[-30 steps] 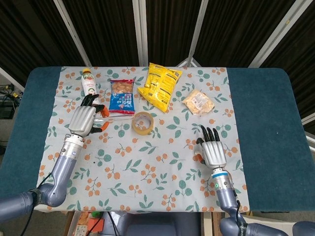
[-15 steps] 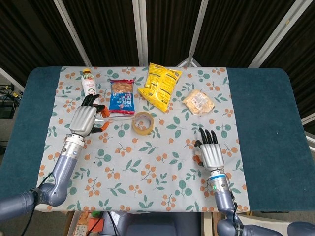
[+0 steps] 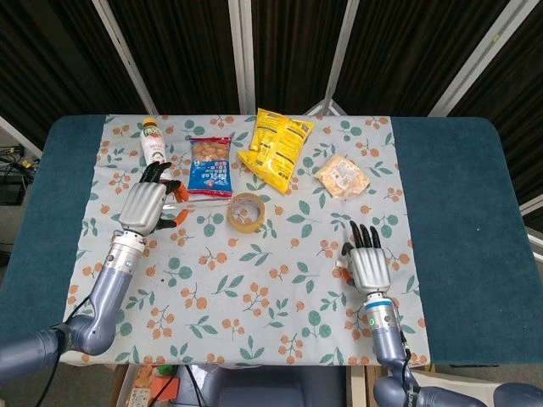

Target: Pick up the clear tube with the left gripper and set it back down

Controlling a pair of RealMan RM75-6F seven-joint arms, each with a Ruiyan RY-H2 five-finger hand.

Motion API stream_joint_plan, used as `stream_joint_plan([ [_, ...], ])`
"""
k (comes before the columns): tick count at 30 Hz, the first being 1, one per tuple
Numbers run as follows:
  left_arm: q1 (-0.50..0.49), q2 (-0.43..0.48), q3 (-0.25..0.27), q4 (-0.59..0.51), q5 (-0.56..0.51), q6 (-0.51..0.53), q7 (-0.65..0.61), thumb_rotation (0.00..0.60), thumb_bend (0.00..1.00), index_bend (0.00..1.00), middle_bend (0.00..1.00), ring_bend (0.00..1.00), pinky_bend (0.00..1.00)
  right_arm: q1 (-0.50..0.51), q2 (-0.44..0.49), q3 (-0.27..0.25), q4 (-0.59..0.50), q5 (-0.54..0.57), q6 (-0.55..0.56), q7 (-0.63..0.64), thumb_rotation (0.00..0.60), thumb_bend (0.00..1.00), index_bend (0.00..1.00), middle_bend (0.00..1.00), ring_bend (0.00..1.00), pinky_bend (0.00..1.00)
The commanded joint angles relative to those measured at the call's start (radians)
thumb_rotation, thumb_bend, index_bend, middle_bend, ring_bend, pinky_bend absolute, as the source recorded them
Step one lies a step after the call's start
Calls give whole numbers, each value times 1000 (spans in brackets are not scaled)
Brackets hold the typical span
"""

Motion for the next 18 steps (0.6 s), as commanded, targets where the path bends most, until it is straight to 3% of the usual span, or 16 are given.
stream_joint_plan([
  [1, 0, 0, 0, -1, 0, 0, 0, 600, 565, 707, 531, 97, 0, 1, -1, -3, 1, -3, 0, 0, 600, 322, 481, 57, 0, 0],
  [18, -1, 4, 6, 0, 3, 1, 0, 600, 566, 708, 531, 97, 0, 5, -13, -2, 30, 18, -17, 0, 600, 323, 491, 56, 0, 0],
])
